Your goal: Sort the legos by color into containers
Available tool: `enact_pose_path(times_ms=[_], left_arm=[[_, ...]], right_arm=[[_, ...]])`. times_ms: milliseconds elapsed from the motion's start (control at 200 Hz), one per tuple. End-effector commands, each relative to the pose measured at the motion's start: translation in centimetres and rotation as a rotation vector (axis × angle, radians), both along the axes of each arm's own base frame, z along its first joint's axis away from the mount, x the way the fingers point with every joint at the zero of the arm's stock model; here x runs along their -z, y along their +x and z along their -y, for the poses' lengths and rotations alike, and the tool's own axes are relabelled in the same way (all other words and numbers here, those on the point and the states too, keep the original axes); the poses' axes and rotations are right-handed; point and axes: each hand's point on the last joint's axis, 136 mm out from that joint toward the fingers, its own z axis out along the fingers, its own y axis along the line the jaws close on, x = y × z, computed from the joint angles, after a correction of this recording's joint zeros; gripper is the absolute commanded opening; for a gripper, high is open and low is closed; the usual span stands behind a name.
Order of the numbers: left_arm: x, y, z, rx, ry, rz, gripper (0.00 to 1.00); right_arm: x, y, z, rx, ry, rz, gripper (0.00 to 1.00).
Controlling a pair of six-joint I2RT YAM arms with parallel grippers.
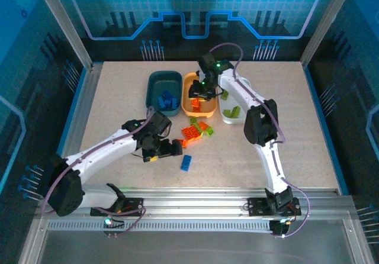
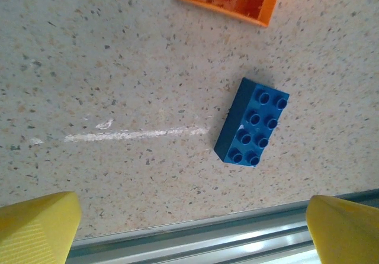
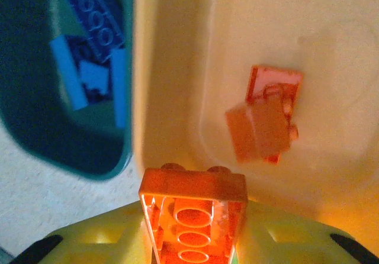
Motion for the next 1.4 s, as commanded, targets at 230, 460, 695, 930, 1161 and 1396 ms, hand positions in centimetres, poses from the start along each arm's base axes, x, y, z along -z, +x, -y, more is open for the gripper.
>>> enact_pose_path(times_ms=[230, 460, 695, 930, 1161, 1396], left_arm=[[1.5, 0.1, 1.9, 0.058, 0.050, -0.041, 0.99], [2.7, 1.4, 3.9, 0.121, 0.074, -0.051, 0.93], [3.9, 2.0, 6.1, 0.232, 0.151, -0.057, 0.78], [6.0, 1.9, 7.0, 0.301, 0.244, -0.074, 0.70], [7.6, 2.3, 7.4, 0.303, 0.287, -0.109, 0.53], [7.1, 2.2, 6.6, 0.276, 0.312, -0.101, 0.27]], right_arm=[[2.7, 0.6, 0.9, -0.011, 0.004, -0.073, 0.47], [-0.4, 0.3, 1.1, -0.043, 0.015, -0.015, 0.57], [-6.0, -2.3, 2.5, -0.054, 0.038, 0.064, 0.58], [-7.4, -6.1, 7.4, 0.004, 0.040, 0.070, 0.59], [-6.5, -8.3, 12.7, 0.108, 0.055, 0.038, 0.58], [-5.8, -8.8, 14.0, 0.141, 0.070, 0.020, 0.59]])
